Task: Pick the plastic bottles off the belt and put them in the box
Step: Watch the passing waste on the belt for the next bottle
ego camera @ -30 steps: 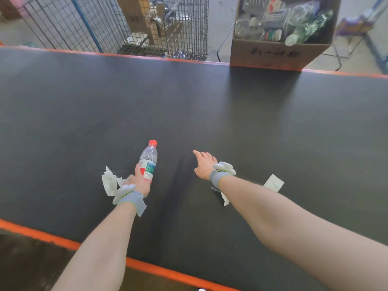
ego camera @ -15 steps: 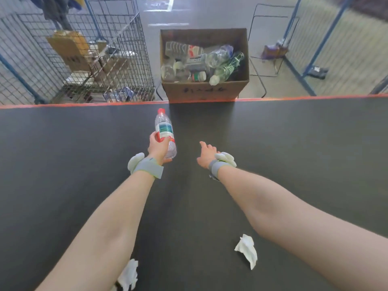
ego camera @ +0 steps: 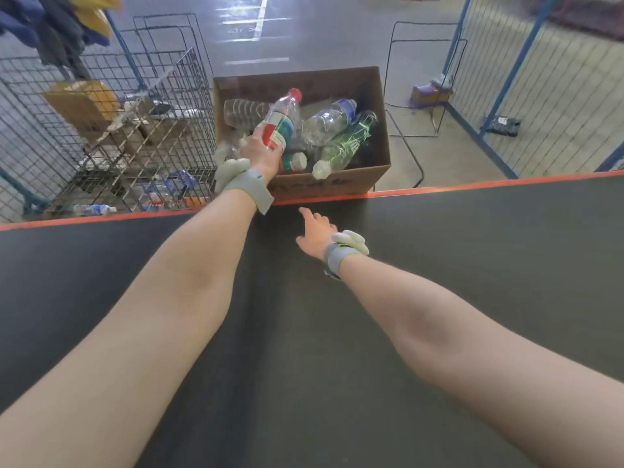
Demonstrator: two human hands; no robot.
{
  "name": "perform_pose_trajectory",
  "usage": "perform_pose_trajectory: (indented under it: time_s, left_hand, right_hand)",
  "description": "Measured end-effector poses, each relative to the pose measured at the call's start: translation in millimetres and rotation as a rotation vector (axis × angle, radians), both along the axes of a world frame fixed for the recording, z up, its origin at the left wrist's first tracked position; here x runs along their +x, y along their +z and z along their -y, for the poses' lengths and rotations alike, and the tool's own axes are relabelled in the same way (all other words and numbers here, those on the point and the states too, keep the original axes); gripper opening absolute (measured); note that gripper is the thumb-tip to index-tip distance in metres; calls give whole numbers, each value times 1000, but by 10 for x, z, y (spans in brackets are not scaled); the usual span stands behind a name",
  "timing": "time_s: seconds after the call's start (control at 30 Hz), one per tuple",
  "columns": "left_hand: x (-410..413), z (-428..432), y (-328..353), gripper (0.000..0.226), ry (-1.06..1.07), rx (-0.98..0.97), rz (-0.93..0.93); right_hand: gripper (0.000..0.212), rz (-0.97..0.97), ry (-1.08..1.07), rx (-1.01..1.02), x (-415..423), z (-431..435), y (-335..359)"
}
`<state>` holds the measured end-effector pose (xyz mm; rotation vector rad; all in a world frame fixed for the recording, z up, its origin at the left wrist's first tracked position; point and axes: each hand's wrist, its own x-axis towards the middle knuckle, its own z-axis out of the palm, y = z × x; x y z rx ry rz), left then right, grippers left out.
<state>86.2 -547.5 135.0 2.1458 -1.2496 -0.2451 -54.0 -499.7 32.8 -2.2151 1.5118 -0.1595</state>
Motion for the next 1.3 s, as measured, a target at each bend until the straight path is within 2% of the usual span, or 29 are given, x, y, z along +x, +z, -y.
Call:
perform_pose_trajectory:
  time_s: [0.23, 0.47, 0.67, 0.77, 0.9, 1.07, 1.3]
  left_hand:
    - [-49, 795, 7, 57, -3, 30, 314]
    - [73, 1210, 55, 71, -65, 94, 674]
    - [-65, 1337, -44, 70, -173, 172, 701]
    - [-71, 1284, -109, 63, -152, 110, 752]
    - [-113, 1154, -124, 66, -166, 86, 776]
    - [-203, 848, -3, 90, -246, 129, 692]
    - [-277, 289, -17, 90, -324, 260, 549]
  right_hand:
    - [71, 3, 17, 30, -9, 493, -333]
    - [72, 30, 16, 59, -3, 662, -508]
    - [72, 58, 31, 64, -26, 710, -454]
    - [73, 49, 22, 72, -44, 687, -414]
    - [74, 32, 1, 85, -89, 651, -344]
    - [74, 26, 0, 99, -88, 504, -170]
    - [75, 20, -6, 116, -81, 193, -66]
